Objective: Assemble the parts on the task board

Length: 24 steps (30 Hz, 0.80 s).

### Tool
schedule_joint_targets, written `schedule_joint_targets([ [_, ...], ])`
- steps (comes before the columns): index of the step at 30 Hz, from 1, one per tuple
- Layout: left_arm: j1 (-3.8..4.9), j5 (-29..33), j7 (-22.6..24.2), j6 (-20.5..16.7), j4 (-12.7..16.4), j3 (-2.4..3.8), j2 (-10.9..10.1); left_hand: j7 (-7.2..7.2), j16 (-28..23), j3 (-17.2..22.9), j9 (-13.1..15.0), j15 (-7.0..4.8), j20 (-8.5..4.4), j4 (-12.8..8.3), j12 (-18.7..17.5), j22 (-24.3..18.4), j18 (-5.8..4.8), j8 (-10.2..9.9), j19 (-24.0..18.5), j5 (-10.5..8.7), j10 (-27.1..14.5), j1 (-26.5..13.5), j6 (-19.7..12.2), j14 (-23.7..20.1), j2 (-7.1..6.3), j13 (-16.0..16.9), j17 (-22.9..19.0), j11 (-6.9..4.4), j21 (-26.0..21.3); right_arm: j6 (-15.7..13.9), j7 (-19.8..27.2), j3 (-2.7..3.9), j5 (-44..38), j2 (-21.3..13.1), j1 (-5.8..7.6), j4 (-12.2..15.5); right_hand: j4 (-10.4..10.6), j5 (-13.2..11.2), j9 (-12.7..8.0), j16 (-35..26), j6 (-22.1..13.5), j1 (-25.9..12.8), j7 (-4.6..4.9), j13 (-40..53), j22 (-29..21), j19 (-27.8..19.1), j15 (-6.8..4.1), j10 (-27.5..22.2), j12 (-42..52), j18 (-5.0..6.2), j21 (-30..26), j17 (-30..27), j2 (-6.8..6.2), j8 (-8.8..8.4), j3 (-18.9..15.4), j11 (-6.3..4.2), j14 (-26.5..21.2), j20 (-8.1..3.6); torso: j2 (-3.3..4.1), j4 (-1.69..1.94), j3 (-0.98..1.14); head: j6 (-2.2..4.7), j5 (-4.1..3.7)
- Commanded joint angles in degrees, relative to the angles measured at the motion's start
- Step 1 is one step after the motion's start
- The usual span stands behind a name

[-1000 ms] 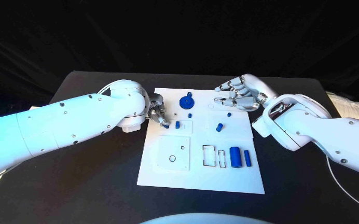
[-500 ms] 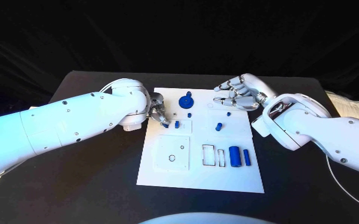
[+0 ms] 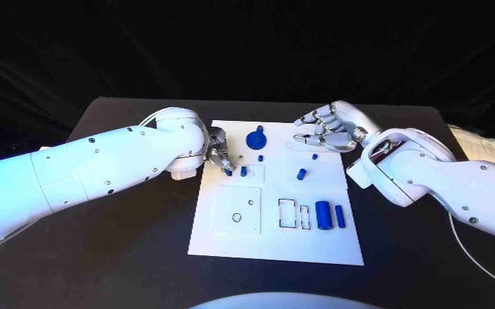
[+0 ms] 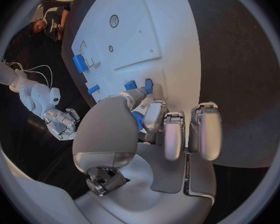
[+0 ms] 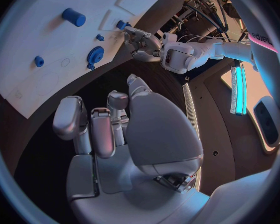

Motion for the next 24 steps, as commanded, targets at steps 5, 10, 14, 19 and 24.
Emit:
schedule_joint_targets([
  [5,-0.43,0.72,-1.18,0.49,-0.43,-0.37,0.46,-1.91,0.17,-1.46,0.44,-0.57,-0.56,1.31,0.14,11.51,-0.50,0.25,3.37,0.25,0.16,-3.14,2.35,5.99,-0.59,0.07,15.08,-0.34,0.63,0.78,0.22,0.00,-0.40,-0.01,-0.04,0.12,-0.03,0.39,-0.09,-0.34,0.42,-0.12,0.03,-0.04,-0.05,-0.24,-0.39,-0.19,-0.05,0.79,-0.27,-0.10,0.51,-0.25,-0.31,-0.15,2.89,-0.23,0.01,-0.01,-0.02,-0.03,-0.09],
  [10,-0.43,0.72,-1.61,0.65,-0.69,-0.39,0.56,-2.03,0.17,-2.56,0.66,-0.68,-0.69,2.15,0.37,11.71,-0.57,0.28,3.51,0.23,0.28,-4.58,2.65,5.99,-1.13,0.30,15.08,-0.45,0.82,0.79,0.21,0.00,-0.44,-0.04,-0.04,0.14,-0.03,0.39,-0.09,-0.34,0.42,-0.12,0.03,-0.04,-0.05,-0.24,-0.39,-0.19,-0.05,0.79,-0.27,-0.10,0.51,-0.25,-0.31,-0.15,2.89,-0.23,0.02,-0.02,-0.01,-0.13,-0.17],
  [14,-0.44,0.72,-1.81,0.76,-0.85,-0.41,0.61,-2.11,0.17,-3.36,0.81,-0.74,-0.76,2.61,0.47,11.82,-0.60,0.32,3.58,0.22,0.35,-5.31,2.89,5.99,-1.49,0.41,15.08,-0.51,0.93,0.79,0.21,0.00,-0.45,-0.06,-0.04,0.15,0.02,0.38,-0.09,-0.39,0.42,-0.20,0.05,-0.15,-0.08,-0.25,-0.39,-0.25,-0.18,0.80,-0.30,-0.13,0.54,-0.26,-0.36,-0.14,2.87,-0.23,0.00,0.02,0.01,-0.15,-0.26],
  [19,-0.44,0.70,-2.00,0.69,-1.07,-0.42,0.63,-2.16,0.17,-3.91,0.92,-0.79,-0.80,2.91,0.59,11.91,-0.63,0.36,3.65,0.21,0.42,-5.71,3.05,5.99,-1.65,0.53,15.08,-0.55,1.01,0.78,0.19,0.00,-0.45,-0.11,-0.04,0.18,0.02,0.38,-0.09,-0.39,0.42,-0.20,0.05,-0.15,-0.08,-0.25,-0.39,-0.25,-0.18,0.80,-0.30,-0.13,0.54,-0.26,-0.36,-0.14,2.87,-0.23,0.01,0.02,0.02,-0.16,-0.33],
  [24,-0.44,0.53,-2.12,0.47,-1.26,-0.42,0.61,-2.19,0.17,-4.49,1.02,-0.81,-0.84,3.28,0.62,11.94,-0.64,0.38,3.67,0.22,0.44,-6.11,3.18,5.99,-1.75,0.56,15.08,-0.59,1.03,0.77,0.18,0.00,-0.45,-0.14,-0.03,0.21,0.06,0.38,-0.10,-0.43,0.42,-0.25,0.05,-0.20,-0.17,-0.30,-0.39,-0.28,-0.24,0.81,-0.36,-0.18,0.54,-0.26,-0.41,-0.13,2.85,-0.24,0.00,-0.03,0.00,-0.09,-0.34],
])
